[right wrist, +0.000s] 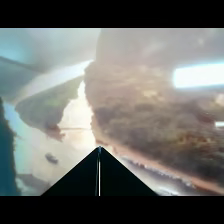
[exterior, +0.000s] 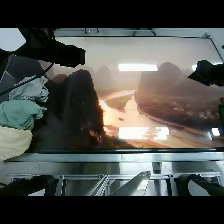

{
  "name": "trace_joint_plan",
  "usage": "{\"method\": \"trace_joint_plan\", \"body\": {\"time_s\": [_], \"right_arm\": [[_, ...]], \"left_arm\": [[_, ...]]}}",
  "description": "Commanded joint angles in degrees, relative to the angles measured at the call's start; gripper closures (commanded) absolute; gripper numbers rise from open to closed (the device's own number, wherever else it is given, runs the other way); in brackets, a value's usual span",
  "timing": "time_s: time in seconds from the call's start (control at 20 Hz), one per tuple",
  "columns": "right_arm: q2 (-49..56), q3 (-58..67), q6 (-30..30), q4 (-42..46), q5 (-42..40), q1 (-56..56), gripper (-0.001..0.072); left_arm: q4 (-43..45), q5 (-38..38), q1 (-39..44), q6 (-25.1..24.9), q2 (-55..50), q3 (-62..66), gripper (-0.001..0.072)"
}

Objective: Fold the shirts.

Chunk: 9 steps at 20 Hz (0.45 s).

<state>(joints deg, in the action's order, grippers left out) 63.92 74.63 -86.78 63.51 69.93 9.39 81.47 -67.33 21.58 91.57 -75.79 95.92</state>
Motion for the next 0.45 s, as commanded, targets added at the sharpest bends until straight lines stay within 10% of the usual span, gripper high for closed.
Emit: {"method": "trace_joint_plan", "body": {"time_s": [0.0,0.4], "right_arm": [[0.0,0.0,0.0,-0.4,0.0,-1.4,0.0693],[0.0,0.0,0.0,-0.4,0.9,-1.4,0.0693]], "left_arm": [[0.0,0.0,-1.5,0.0,0.0,0.0,0.0685],[0.0,0.0,-4.6,0.0,0.0,0.0,0.0685]]}}
